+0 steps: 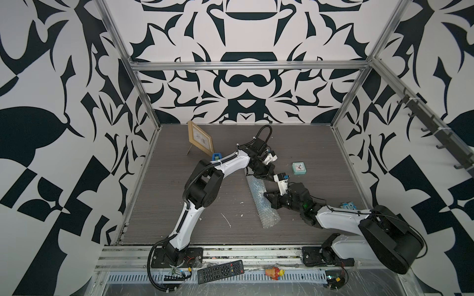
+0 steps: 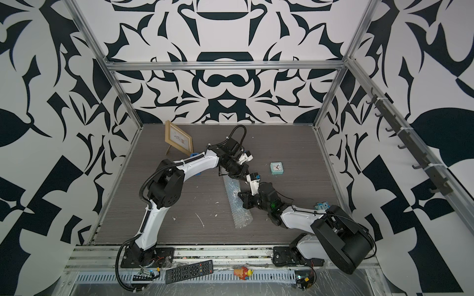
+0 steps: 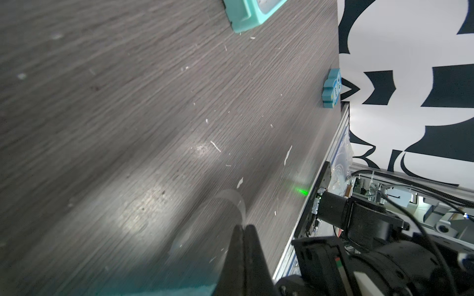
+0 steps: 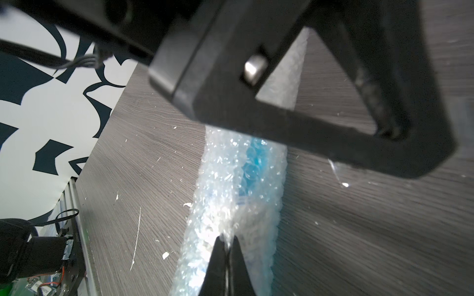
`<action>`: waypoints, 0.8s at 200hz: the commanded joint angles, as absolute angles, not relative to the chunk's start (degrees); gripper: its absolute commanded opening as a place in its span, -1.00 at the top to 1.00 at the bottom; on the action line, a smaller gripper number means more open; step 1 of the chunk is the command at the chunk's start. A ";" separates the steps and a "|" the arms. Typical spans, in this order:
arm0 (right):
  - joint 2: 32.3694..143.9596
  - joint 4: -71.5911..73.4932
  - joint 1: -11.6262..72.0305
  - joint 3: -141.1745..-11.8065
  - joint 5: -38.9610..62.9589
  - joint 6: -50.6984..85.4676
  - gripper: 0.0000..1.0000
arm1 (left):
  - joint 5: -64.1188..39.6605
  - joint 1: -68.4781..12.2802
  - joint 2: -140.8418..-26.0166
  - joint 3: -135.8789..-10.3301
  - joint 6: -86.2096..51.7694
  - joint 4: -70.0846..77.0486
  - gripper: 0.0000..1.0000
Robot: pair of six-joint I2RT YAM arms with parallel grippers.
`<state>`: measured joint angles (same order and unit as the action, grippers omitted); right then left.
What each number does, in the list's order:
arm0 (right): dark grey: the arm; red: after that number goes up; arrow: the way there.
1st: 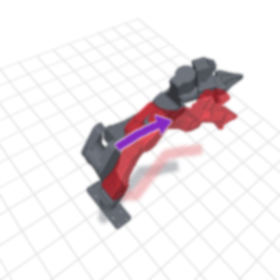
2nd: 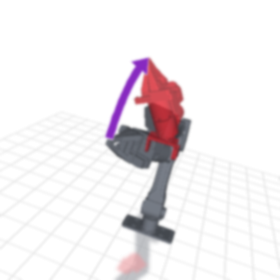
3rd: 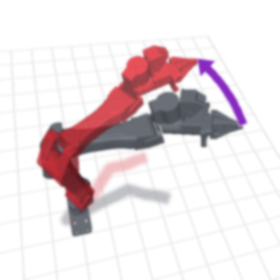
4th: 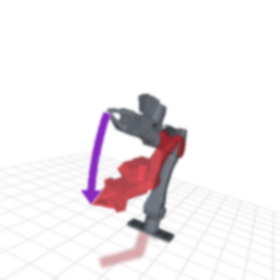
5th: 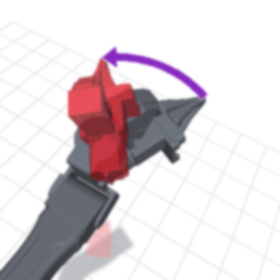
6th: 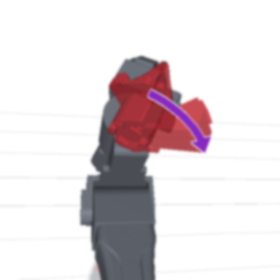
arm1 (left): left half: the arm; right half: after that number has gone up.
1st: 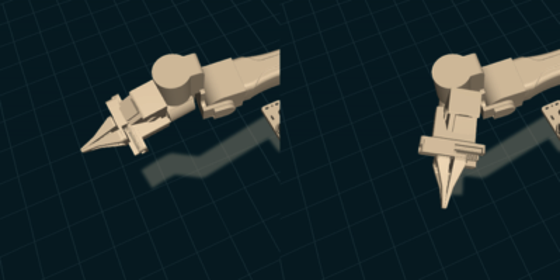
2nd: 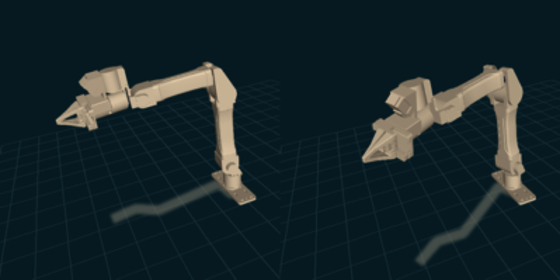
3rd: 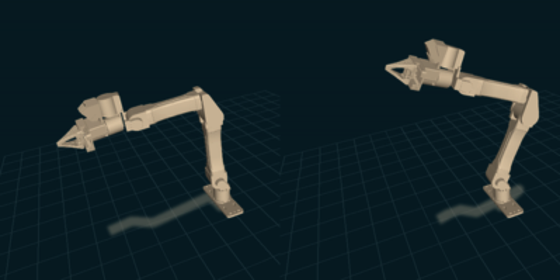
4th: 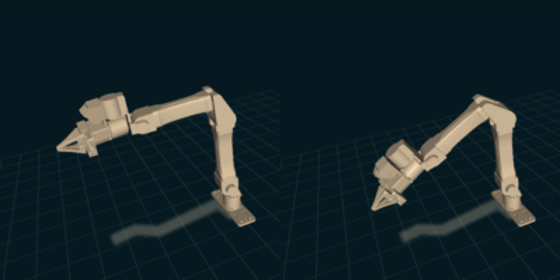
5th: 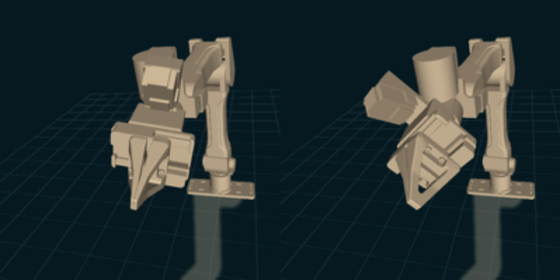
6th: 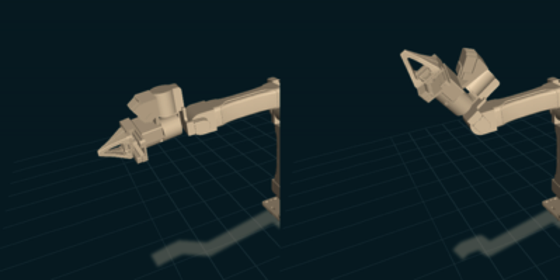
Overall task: Wrap wine bottles in bubble wrap
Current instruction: Stick the tape on the bubble wrap.
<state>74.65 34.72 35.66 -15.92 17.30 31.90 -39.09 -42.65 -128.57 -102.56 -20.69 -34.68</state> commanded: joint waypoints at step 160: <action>78.21 24.22 36.02 -16.17 16.35 28.74 1.00 | -32.85 -42.57 -120.35 -102.22 -15.38 -54.47 1.00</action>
